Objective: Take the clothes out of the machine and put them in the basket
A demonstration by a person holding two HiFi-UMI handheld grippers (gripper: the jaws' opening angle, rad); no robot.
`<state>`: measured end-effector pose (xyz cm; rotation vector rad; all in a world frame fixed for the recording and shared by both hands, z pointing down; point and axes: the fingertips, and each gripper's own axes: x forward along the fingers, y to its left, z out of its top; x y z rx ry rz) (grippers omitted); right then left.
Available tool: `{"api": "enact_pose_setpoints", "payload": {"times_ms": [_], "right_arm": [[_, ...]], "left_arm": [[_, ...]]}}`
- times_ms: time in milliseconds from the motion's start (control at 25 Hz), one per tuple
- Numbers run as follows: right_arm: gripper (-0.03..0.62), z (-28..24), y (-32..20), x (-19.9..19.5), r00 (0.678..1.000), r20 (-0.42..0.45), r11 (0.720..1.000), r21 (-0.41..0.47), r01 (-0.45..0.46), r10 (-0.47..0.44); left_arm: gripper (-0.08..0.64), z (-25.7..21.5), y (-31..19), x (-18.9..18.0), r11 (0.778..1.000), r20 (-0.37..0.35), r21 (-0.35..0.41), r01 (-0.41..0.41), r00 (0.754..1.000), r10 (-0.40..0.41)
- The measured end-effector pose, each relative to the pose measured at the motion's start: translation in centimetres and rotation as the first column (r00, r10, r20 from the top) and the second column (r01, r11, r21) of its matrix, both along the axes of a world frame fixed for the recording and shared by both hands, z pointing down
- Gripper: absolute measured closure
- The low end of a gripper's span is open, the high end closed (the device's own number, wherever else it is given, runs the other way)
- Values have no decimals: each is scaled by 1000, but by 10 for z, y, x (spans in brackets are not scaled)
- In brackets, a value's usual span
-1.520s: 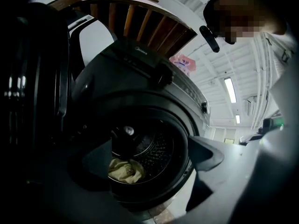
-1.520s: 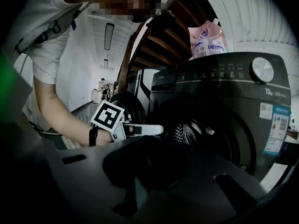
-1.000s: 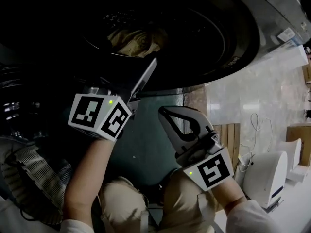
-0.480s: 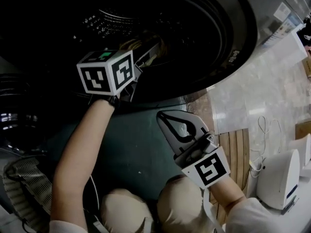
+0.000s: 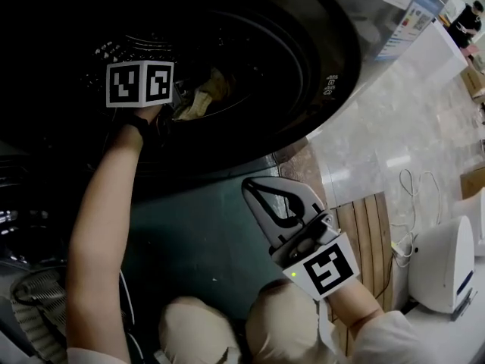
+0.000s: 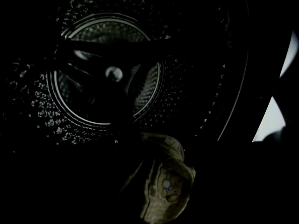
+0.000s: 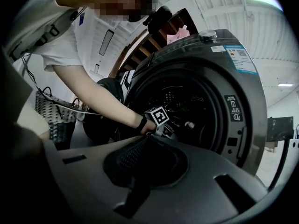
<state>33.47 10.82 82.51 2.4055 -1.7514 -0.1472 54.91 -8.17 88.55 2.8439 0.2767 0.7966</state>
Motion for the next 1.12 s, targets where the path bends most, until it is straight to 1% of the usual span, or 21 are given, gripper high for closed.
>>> {"api": "enact_pose_setpoints", "payload": {"times_ms": [80, 120, 240, 400, 560, 640, 720, 800, 880, 920, 1000, 1120], "right_arm": [[579, 3, 4, 5, 1000, 1, 1000, -1, -9, 9], [580, 4, 6, 7, 1000, 2, 1000, 1, -14, 14], [580, 6, 11, 13, 1000, 4, 1000, -1, -26, 26], [578, 12, 22, 17, 999, -4, 999, -26, -40, 40], [580, 18, 31, 25, 998, -6, 997, -44, -58, 58], [578, 21, 34, 30, 998, -4, 997, -48, -67, 67], [580, 22, 37, 34, 997, -2, 996, -52, -76, 76], [580, 23, 41, 35, 996, 0, 995, -56, -84, 84], [578, 25, 45, 36, 996, 3, 994, -60, -92, 93], [580, 26, 46, 36, 995, 4, 993, -61, -97, 98], [578, 26, 48, 37, 994, 6, 992, -64, -105, 105], [578, 25, 49, 37, 994, 4, 992, -61, -111, 111]], "left_arm": [[69, 11, 4, 5, 999, 56, 3, -46, 997, 46], [69, 17, 6, 6, 997, 88, 16, -72, 994, 70], [71, 33, 5, 11, 989, 184, 57, -134, 975, 122], [71, 48, 1, 17, 986, 273, 59, -157, 953, 136], [63, 71, -8, 18, 984, 334, 72, -163, 933, 130], [44, 81, -7, 18, 977, 372, 86, -198, 916, 153], [41, 88, -2, 21, 966, 410, 96, -241, 894, 182], [41, 96, 7, 21, 959, 445, 77, -274, 870, 213], [46, 105, 16, 19, 957, 473, 28, -289, 847, 242], [61, 108, 18, 19, 957, 479, 2, -290, 840, 254], [115, 110, 22, 16, 958, 485, -44, -285, 832, 269], [198, 110, 26, 12, 961, 481, -94, -261, 833, 273]]}}
